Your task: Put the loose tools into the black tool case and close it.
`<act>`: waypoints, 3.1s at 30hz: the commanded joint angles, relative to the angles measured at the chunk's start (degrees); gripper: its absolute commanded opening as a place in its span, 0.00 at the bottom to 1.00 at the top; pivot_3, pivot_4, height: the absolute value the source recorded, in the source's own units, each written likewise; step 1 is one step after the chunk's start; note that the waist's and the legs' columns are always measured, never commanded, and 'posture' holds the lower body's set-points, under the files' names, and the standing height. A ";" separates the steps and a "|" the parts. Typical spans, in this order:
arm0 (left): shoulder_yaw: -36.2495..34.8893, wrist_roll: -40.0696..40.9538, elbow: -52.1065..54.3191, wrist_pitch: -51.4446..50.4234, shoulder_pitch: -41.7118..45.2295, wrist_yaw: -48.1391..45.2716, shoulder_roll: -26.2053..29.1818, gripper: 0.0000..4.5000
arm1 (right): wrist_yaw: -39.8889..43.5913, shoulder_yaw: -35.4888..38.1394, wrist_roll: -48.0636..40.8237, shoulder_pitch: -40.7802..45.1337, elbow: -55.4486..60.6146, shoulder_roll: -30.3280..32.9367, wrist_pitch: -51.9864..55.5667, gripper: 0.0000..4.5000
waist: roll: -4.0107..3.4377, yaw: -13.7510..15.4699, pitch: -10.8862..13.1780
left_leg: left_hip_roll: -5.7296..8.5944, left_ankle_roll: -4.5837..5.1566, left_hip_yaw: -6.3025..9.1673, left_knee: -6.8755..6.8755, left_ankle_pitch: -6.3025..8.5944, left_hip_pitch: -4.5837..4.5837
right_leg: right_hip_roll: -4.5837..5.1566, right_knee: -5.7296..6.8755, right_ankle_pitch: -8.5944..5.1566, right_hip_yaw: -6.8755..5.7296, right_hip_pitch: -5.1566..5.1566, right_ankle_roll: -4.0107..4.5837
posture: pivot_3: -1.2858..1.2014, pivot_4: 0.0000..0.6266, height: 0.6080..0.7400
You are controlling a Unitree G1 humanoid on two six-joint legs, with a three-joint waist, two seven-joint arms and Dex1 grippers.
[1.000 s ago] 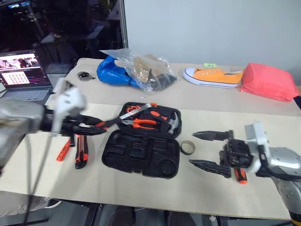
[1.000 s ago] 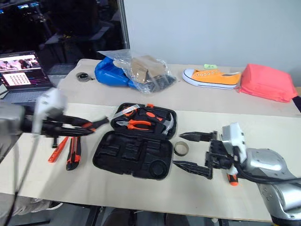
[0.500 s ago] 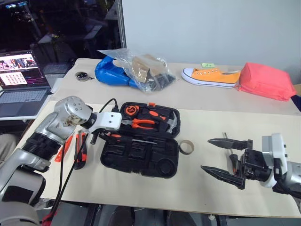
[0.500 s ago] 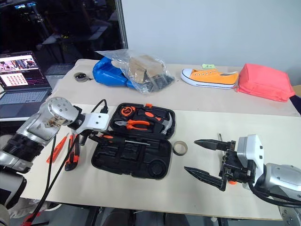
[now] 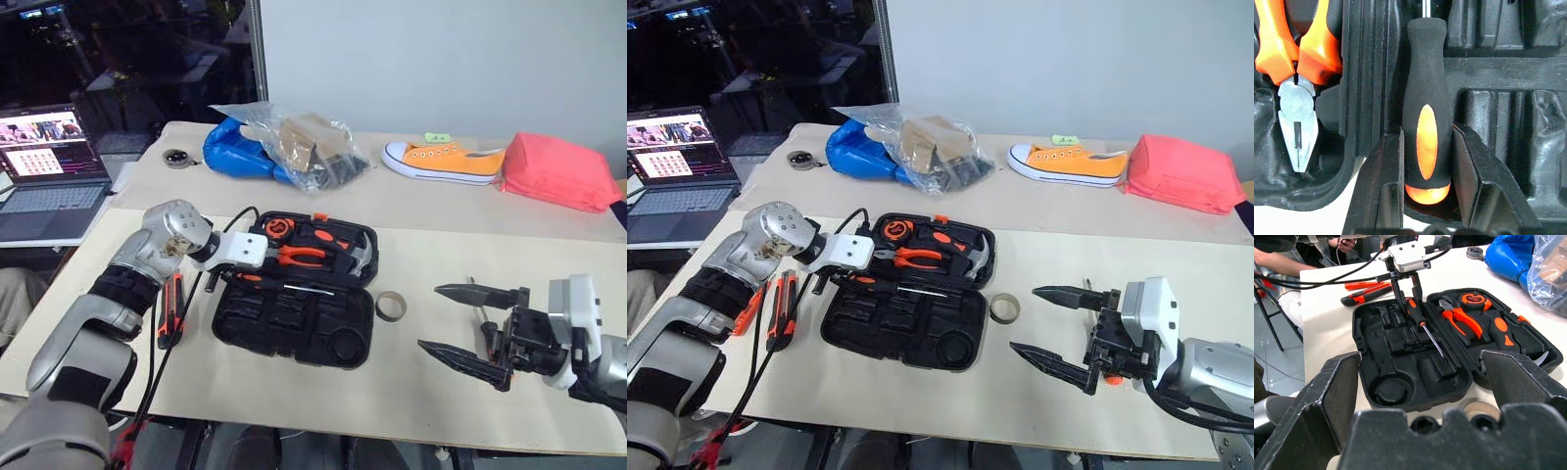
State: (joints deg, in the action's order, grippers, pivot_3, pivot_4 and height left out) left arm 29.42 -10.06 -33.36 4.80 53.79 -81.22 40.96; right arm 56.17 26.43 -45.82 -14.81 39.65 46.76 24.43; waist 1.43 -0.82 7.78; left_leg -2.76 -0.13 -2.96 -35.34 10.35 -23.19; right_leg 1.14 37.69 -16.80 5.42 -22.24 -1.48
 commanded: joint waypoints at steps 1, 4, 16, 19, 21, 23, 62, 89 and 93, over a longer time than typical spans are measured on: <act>-2.27 -1.20 -2.00 2.63 1.42 1.42 0.53 0.41 | -0.47 2.29 -1.38 -0.20 1.68 0.75 0.36 1.00 | 0.00 -0.02 0.00 | 0.00 0.00 0.00 0.00 0.00 0.00 | 0.00 0.01 0.00 0.00 0.00 0.00 | 0.52 0.24 1.00; -8.09 4.95 4.65 -0.80 -0.29 -0.74 2.37 0.59 | -0.37 2.43 -1.55 -0.38 1.38 0.78 0.26 1.00 | -0.04 -0.02 -0.02 | 0.00 0.03 0.00 -0.01 -0.02 0.04 | 0.00 0.12 0.00 0.01 0.01 0.00 | 0.52 0.24 1.00; -27.97 24.42 43.92 -42.29 -25.18 23.26 -5.97 0.11 | -0.91 -1.11 0.09 1.68 -0.30 -0.35 -0.84 1.00 | -0.12 -0.29 -0.06 | -0.02 0.09 0.11 -0.07 -0.02 0.03 | 0.06 0.19 -0.05 0.01 0.04 -0.07 | 0.52 0.24 1.00; -27.48 21.68 46.12 -41.57 -30.31 32.77 -12.14 0.00 | -1.39 -1.25 0.45 1.82 -0.01 -0.50 -0.87 1.00 | -0.10 -0.03 -0.05 | -0.04 0.09 0.18 -0.37 -0.02 0.00 | 0.05 0.29 -0.04 -0.01 0.08 -0.08 | 0.52 0.24 1.00; -26.20 19.18 45.39 -41.18 -32.66 38.34 -14.98 0.00 | -1.65 -0.87 0.38 1.07 0.47 -0.79 -0.92 1.00 | -0.09 -0.05 -0.05 | -0.03 0.09 0.22 -0.41 -0.02 0.00 | 0.04 0.30 -0.01 0.00 0.09 -0.08 | 0.52 0.24 1.00; -23.29 16.61 43.60 -40.46 -35.50 41.40 -16.40 0.00 | -1.84 -0.50 0.38 0.26 0.74 -1.12 -1.06 1.00 | -0.12 -0.12 -0.08 | -0.03 0.09 0.25 -0.40 -0.02 0.03 | 0.02 0.30 0.01 0.00 0.10 -0.06 | 0.52 0.24 1.00; -30.34 60.09 69.26 -55.67 -26.06 18.99 4.89 1.00 | -29.57 -4.19 10.86 4.59 -12.15 9.65 44.63 0.70 | -0.20 -0.74 -0.40 | 0.01 0.11 0.13 -0.30 0.01 -0.12 | 0.05 -0.15 -0.04 0.10 0.04 -0.11 | 0.52 0.24 1.00; -67.07 59.29 70.50 -41.59 -71.01 18.35 4.89 1.00 | -4.33 -51.34 17.99 57.12 -19.33 -1.07 32.65 0.22 | 0.06 -2.06 0.19 | -0.11 0.16 0.69 0.27 0.04 -0.01 | 0.11 -0.12 0.05 0.01 -0.30 0.67 | 0.52 0.24 1.00; -71.10 58.60 70.61 -39.54 -77.33 17.57 3.73 1.00 | -1.13 -57.12 22.48 60.97 -23.44 -3.79 29.96 0.22 | 0.05 -1.32 0.18 | 0.00 0.13 0.58 0.38 0.08 -0.42 | 0.30 -0.11 0.00 0.02 -0.74 0.61 | 0.52 0.24 1.00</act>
State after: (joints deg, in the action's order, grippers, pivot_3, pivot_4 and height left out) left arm -39.29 48.37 35.62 -36.74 -22.96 -63.13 45.00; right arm 53.29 -30.14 -25.01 44.68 16.24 43.06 56.71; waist 1.48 -2.14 7.96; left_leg -2.75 0.00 -2.35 -34.96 10.44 -23.78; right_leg 1.46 37.59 -16.81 5.42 -23.10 -0.87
